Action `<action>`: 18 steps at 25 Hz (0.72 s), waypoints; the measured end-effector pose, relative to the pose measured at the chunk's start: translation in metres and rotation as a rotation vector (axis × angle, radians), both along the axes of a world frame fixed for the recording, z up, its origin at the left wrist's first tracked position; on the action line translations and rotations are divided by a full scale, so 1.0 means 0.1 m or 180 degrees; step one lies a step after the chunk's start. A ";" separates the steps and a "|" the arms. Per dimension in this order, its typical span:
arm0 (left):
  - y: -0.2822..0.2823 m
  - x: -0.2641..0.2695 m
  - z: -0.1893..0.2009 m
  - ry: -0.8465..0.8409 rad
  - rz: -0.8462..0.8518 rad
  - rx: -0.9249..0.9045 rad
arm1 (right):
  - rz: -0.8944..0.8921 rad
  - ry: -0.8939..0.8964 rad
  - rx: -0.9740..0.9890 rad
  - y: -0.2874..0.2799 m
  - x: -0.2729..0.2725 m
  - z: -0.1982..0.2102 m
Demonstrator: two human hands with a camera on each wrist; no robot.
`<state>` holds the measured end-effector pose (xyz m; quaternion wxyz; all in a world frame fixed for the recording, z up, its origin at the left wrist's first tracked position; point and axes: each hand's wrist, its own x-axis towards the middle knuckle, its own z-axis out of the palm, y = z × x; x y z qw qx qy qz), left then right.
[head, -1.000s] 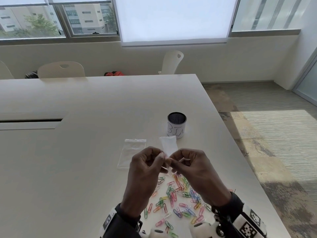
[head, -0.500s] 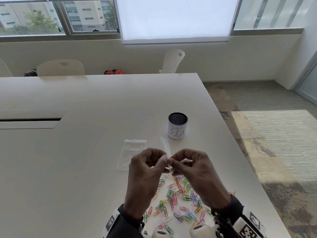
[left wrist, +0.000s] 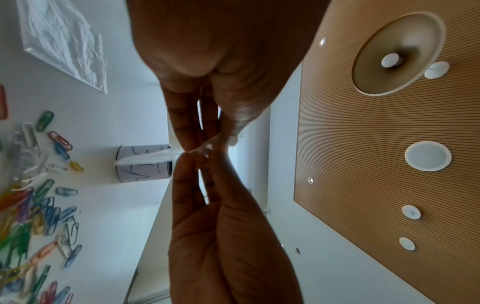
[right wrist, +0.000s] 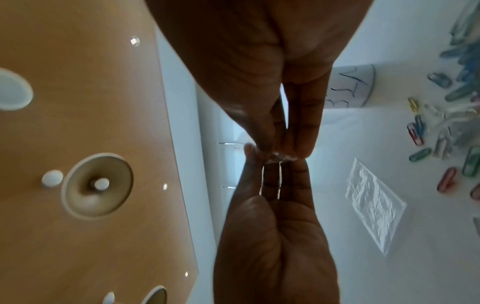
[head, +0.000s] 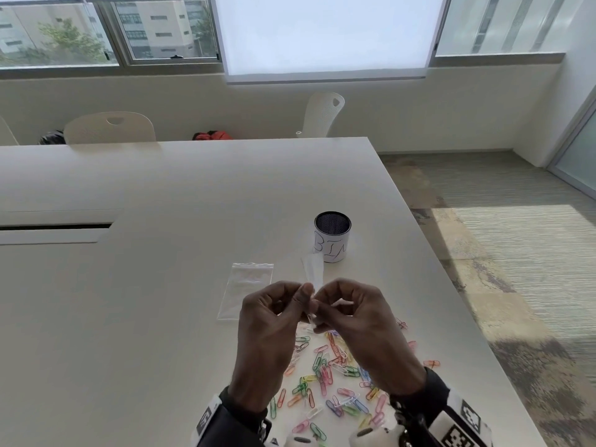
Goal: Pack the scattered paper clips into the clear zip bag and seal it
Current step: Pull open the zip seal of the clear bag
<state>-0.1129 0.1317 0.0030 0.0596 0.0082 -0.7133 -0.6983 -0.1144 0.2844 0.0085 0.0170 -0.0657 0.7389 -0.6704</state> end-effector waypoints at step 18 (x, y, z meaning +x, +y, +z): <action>-0.10 0.05 0.01 0.0369 0.0041 -0.1503 | -0.0572 0.0476 0.1181 -0.03 0.06 0.00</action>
